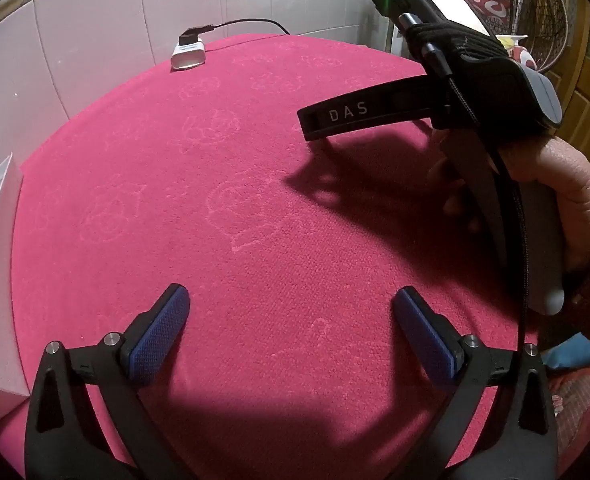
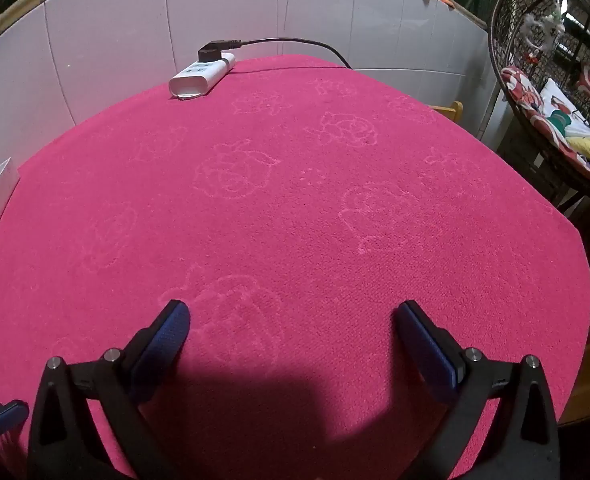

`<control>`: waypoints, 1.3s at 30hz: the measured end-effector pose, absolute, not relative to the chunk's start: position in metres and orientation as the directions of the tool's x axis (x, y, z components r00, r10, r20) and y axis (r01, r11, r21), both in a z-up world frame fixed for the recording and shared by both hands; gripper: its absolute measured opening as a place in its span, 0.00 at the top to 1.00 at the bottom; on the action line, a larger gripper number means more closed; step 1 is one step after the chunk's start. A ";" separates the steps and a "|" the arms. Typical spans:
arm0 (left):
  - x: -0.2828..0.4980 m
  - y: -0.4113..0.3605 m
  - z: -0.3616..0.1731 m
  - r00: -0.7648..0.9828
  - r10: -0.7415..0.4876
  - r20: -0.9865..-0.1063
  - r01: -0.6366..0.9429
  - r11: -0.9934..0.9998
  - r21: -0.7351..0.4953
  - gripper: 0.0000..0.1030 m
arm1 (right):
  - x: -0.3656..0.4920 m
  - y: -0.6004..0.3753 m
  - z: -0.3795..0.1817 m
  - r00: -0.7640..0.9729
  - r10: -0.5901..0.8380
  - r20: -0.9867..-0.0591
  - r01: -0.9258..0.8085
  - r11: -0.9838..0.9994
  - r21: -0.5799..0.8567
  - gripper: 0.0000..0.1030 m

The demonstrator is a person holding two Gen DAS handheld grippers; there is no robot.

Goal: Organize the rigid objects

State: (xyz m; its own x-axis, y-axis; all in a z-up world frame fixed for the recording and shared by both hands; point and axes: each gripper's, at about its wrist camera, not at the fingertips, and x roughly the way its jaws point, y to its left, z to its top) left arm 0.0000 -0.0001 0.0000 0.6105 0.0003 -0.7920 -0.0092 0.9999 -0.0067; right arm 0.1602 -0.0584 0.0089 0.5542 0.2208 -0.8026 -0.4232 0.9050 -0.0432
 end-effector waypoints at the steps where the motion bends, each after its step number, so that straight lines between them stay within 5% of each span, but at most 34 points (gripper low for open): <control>1: 0.000 0.000 0.000 0.610 0.000 -0.792 -0.009 1.000 -0.007 0.00 | 0.160 -0.058 0.009 0.554 0.219 -0.804 -0.423 0.905 -0.046 0.00; 39: -0.003 0.001 0.001 0.612 0.000 -0.791 -0.009 1.000 -0.008 0.00 | 0.160 -0.058 0.009 0.555 0.221 -0.802 -0.423 0.905 -0.043 0.00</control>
